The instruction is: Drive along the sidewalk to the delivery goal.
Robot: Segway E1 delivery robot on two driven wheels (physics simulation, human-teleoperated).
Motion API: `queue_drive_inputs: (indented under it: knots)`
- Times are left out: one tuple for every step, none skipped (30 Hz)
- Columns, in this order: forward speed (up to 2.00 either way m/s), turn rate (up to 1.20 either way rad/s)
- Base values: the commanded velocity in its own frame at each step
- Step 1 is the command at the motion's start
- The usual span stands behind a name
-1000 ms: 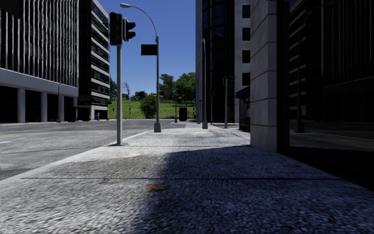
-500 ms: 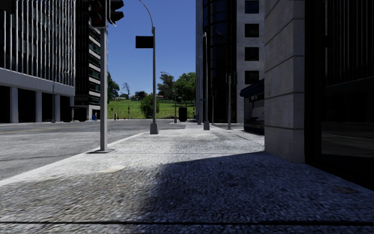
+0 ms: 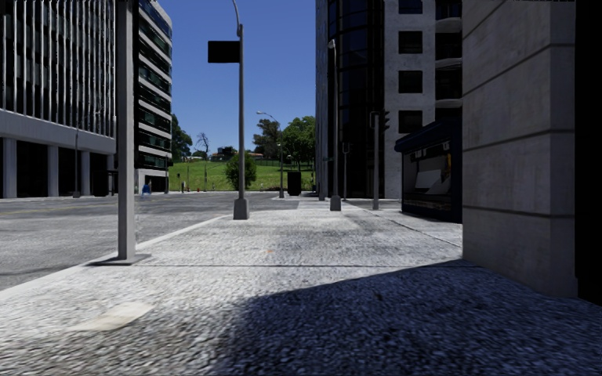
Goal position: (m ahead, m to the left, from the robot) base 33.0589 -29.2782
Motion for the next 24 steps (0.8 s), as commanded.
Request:
queue_drive_inputs:
  knots:
    - [2.00,0.00]
    - [2.00,0.00]
    - [2.00,0.00]
    - [2.00,0.00]
    - [2.00,0.00]
    - [2.00,0.00]
    - [2.00,0.00]
    - [2.00,0.00]
    - [2.00,0.00]
    - [2.00,0.00]
    - [2.00,0.00]
    - [2.00,0.00]
    - [2.00,0.00]
    - [2.00,0.00]
    - [2.00,0.00]
    - [2.00,0.00]
    - [2.00,0.00]
    - [2.00,0.00]
    - [2.00,0.00]
    - [2.00,0.00]
    - [2.00,0.00]
    - [2.00,0.00]
    - [2.00,0.00]
    - [2.00,0.00]
